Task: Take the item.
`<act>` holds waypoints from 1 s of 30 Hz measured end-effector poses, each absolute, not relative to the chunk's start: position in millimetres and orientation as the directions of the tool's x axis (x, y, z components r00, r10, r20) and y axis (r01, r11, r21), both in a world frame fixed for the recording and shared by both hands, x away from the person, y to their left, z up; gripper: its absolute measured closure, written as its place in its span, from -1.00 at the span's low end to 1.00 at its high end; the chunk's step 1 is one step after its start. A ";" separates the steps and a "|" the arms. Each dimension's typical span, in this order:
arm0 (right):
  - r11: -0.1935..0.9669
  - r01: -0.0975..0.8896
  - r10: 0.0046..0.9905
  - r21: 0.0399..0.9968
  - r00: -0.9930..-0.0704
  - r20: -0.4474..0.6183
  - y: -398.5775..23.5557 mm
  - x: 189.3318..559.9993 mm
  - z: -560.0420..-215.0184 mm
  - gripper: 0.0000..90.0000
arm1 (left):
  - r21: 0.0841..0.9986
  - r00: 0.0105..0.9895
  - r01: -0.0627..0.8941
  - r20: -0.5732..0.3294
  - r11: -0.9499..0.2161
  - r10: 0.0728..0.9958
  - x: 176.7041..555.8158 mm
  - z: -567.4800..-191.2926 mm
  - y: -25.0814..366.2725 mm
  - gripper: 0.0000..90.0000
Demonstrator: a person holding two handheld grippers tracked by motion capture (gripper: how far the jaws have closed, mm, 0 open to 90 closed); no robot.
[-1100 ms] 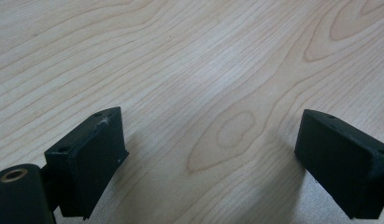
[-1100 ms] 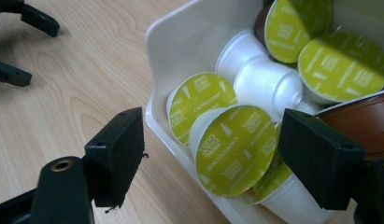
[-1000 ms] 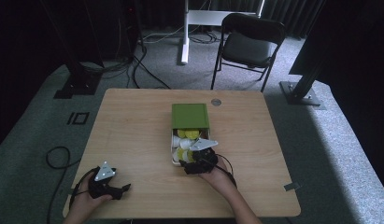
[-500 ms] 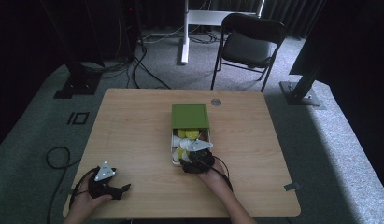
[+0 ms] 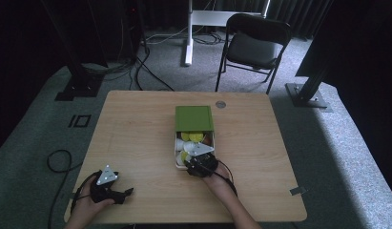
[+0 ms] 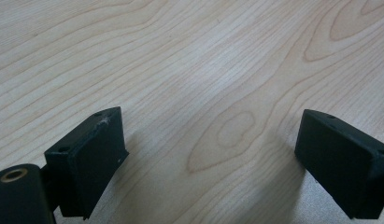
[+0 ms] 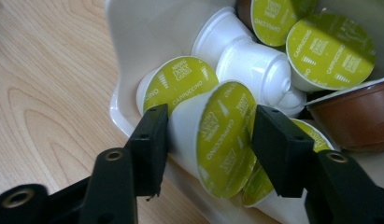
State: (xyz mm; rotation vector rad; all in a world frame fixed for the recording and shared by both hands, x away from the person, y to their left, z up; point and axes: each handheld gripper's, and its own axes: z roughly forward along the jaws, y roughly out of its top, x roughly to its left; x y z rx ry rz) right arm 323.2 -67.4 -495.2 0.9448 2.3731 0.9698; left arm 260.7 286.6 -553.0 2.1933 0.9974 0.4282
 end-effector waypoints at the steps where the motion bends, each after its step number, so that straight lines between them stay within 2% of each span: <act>1: 0.526 0.433 0.718 0.732 -0.688 -0.109 -67.8 322.8 -494.3 0.10 | 0.700 0.652 0.534 0.017 -0.475 0.758 260.7 -553.0 286.6 -0.79; 4: 0.506 0.430 0.720 0.747 -0.688 -0.091 -70.8 321.5 -488.9 0.21 | 0.700 0.652 0.534 0.017 -0.475 0.758 260.7 -553.0 286.6 -0.79; 8: 0.501 0.430 0.720 0.751 -0.688 -0.087 -72.5 322.7 -486.9 0.23 | 0.700 0.652 0.534 0.017 -0.475 0.758 260.7 -553.0 286.6 -0.79; 13: 0.517 0.468 0.721 0.717 -0.689 -0.071 -71.4 326.5 -494.5 0.00 | 0.700 0.653 0.533 0.018 -0.476 0.758 260.7 -553.0 286.7 -0.79; 19: 0.516 0.474 0.720 0.714 -0.692 -0.060 -72.1 328.6 -494.5 -0.01 | 0.700 0.653 0.533 0.018 -0.476 0.758 260.8 -553.0 286.7 -0.79; 25: 0.515 0.500 0.734 0.696 -0.677 -0.056 -66.9 335.7 -496.7 -0.13 | 0.700 0.652 0.533 0.018 -0.476 0.758 260.7 -553.0 286.7 -0.79; 30: 0.503 0.508 0.730 0.699 -0.683 -0.029 -68.5 338.6 -498.4 -0.13 | 0.700 0.653 0.533 0.018 -0.475 0.757 260.8 -553.0 286.7 -0.79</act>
